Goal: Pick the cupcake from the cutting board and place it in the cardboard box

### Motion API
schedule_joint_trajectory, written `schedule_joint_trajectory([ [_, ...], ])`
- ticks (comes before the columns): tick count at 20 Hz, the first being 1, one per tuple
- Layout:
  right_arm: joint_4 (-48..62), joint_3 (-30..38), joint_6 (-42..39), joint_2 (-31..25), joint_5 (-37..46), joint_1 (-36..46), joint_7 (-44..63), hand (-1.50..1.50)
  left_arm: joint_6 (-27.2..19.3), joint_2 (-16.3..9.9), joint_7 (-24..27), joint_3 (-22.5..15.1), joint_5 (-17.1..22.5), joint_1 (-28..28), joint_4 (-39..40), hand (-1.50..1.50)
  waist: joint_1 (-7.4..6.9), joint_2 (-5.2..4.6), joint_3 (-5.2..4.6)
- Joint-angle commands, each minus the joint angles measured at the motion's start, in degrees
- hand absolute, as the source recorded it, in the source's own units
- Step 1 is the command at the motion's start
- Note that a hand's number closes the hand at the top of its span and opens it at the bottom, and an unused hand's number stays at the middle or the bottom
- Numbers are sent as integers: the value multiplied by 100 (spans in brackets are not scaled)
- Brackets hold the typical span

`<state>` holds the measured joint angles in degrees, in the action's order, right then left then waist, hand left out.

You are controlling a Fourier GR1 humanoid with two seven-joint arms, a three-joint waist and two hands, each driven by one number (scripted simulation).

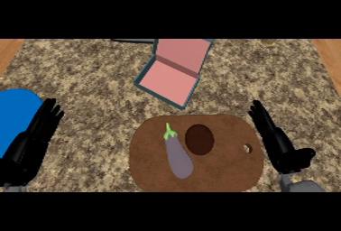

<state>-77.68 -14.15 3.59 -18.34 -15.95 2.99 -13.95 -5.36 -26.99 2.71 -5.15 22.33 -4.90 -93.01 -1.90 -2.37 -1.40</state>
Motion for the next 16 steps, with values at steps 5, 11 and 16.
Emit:
schedule_joint_trajectory([
  [5, -610, -1147, 1557, 710, 1416, 14, 1236, -150, 43, -26, -213, -868, -1018, 853, -86, 0, 341, 252, 126],
  [11, -11, -1511, 2610, -532, 3922, 142, 735, -150, 127, 130, -426, -1134, -987, 984, -89, 0, 504, 286, 85],
  [16, -608, -2201, 3056, -811, 5777, 180, 1821, -150, 12, 308, -514, -1342, -1208, 1128, -40, 0, 464, 347, 88],
])
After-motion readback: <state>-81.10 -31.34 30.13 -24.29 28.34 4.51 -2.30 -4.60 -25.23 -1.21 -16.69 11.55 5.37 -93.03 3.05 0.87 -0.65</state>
